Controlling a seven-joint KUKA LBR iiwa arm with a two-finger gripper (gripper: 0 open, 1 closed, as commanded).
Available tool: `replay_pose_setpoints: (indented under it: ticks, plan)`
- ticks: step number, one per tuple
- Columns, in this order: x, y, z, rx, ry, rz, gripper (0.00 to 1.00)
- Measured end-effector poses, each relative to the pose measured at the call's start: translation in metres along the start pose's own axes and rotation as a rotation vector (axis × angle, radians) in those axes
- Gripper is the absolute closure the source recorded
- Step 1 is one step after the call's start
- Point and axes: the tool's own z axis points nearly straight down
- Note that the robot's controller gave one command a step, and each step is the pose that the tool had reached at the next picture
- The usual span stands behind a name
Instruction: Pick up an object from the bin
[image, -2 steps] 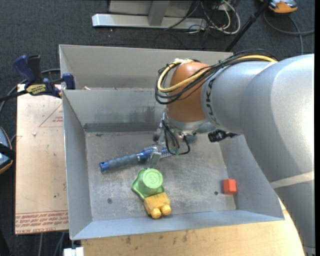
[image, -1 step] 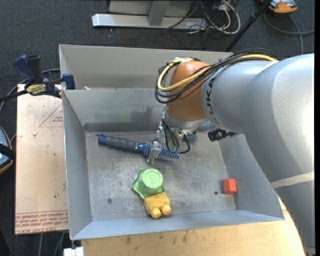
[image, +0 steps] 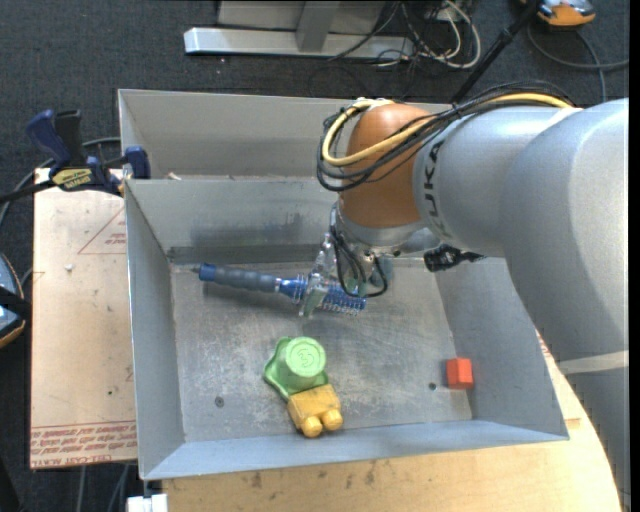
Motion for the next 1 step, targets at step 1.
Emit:
replay_pose_setpoints:
  ticks: [1]
  plan:
    - [-0.0012, 0.0008, -0.0451, -0.001, -0.002, -0.002, 1.0]
